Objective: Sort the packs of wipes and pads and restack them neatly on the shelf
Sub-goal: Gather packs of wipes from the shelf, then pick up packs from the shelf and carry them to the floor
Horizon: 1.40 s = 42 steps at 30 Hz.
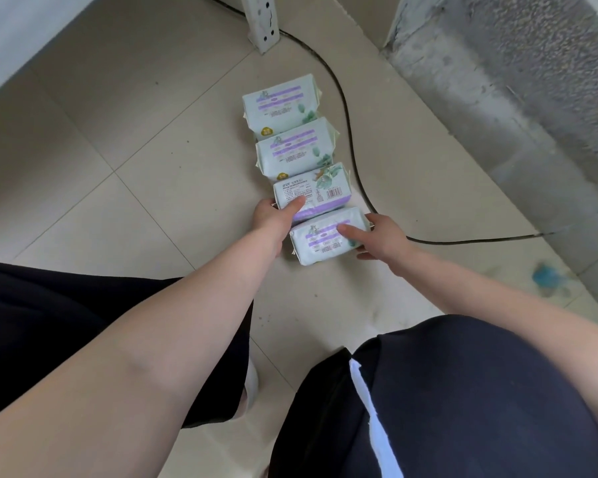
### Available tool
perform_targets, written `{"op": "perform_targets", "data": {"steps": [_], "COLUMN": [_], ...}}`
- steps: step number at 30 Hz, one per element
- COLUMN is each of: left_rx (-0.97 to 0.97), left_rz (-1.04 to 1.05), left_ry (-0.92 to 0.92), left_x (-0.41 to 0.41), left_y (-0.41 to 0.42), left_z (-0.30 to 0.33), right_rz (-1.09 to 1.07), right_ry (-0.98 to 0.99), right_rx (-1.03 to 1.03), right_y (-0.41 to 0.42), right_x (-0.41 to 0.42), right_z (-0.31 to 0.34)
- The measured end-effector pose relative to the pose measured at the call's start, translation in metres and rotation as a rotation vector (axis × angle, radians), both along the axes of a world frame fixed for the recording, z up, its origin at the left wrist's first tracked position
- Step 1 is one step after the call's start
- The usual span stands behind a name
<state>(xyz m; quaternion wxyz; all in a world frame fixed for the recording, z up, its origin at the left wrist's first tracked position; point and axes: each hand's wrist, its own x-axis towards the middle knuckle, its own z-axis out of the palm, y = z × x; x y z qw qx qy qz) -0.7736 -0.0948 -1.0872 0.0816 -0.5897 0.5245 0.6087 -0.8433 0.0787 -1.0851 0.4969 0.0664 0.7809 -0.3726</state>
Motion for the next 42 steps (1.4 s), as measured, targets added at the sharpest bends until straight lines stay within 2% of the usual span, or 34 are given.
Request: {"op": "perform_targets", "data": {"steps": [5,9,13,18,21,25,29,35,42], "left_rx": [-0.009,-0.106,-0.192,-0.270,-0.356,-0.433,-0.484,-0.526,-0.557], "left_rz": [-0.099,-0.248,-0.489,-0.969,-1.088,-1.066,-0.988,-0.874,-0.799], "left_ry": [-0.036,-0.142,-0.162,-0.117,-0.116,-0.094,-0.073,-0.097,-0.062], "left_x": [0.004,0.020,0.036,0.067,0.099,0.151,0.211,0.307,0.441], "left_y": [-0.004,-0.017,-0.030,-0.049,-0.060,-0.074,-0.087,-0.112,-0.163], "left_z": [0.027,0.085,0.180,0.340,0.434,0.537,0.595,0.624,0.646], "right_rz": [0.227,0.325,0.418,0.587,0.664,0.771,0.848,0.962,1.097], "right_ry": [0.131,0.257,0.347,0.467,0.505,0.537,0.584,0.656,0.721], "right_rx": [0.162,0.235,0.245,0.265,0.285,0.269,0.217,0.170,0.145], "right_y": [0.006,0.004,-0.012,-0.038,-0.053,-0.079,-0.108,-0.146,-0.209], "right_x": [-0.009,-0.016,-0.002,0.035,0.062,0.100,0.144,0.225,0.359], "right_z": [0.024,0.094,0.192,0.344,0.440,0.548,0.610,0.648,0.666]}}
